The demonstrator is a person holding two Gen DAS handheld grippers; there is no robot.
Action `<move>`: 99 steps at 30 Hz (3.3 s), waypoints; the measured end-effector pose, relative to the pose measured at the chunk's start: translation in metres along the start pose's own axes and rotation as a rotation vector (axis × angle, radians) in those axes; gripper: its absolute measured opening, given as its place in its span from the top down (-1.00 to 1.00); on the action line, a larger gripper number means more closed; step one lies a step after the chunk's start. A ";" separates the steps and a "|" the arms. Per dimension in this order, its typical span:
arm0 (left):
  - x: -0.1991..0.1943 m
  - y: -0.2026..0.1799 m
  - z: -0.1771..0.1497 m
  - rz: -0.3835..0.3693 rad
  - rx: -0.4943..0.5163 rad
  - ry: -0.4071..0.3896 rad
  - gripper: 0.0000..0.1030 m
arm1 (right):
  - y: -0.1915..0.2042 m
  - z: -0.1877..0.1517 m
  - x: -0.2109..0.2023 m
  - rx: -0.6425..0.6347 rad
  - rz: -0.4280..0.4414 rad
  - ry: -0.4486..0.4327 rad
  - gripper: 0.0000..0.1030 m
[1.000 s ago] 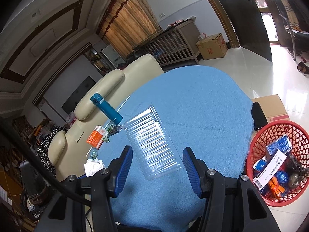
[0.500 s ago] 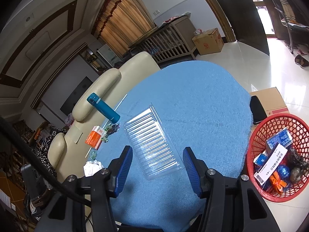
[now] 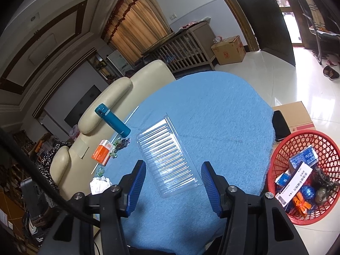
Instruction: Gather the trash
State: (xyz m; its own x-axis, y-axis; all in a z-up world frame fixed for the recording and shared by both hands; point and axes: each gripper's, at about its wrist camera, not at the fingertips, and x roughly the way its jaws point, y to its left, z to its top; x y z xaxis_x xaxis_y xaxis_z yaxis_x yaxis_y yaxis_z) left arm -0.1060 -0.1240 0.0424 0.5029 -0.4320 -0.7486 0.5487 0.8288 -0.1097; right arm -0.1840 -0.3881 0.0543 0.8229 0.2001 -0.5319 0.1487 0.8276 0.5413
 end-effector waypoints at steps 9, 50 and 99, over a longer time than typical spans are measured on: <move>0.006 -0.025 0.012 -0.007 0.068 -0.006 0.36 | -0.015 0.001 -0.008 0.003 -0.045 -0.025 -0.11; 0.154 -0.270 0.059 -0.167 0.527 0.178 -0.34 | -0.279 -0.031 -0.081 0.450 -0.328 -0.127 -0.16; -0.075 0.047 0.033 0.462 -0.018 -0.313 -0.68 | 0.162 -0.017 0.006 -0.387 -0.221 -0.104 -0.22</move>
State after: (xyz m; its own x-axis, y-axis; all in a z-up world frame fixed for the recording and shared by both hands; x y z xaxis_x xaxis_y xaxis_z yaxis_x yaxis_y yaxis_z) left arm -0.0957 -0.0647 0.1147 0.8644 -0.1052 -0.4917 0.2142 0.9617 0.1708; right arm -0.1641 -0.2444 0.1275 0.8480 -0.0405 -0.5285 0.1269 0.9836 0.1283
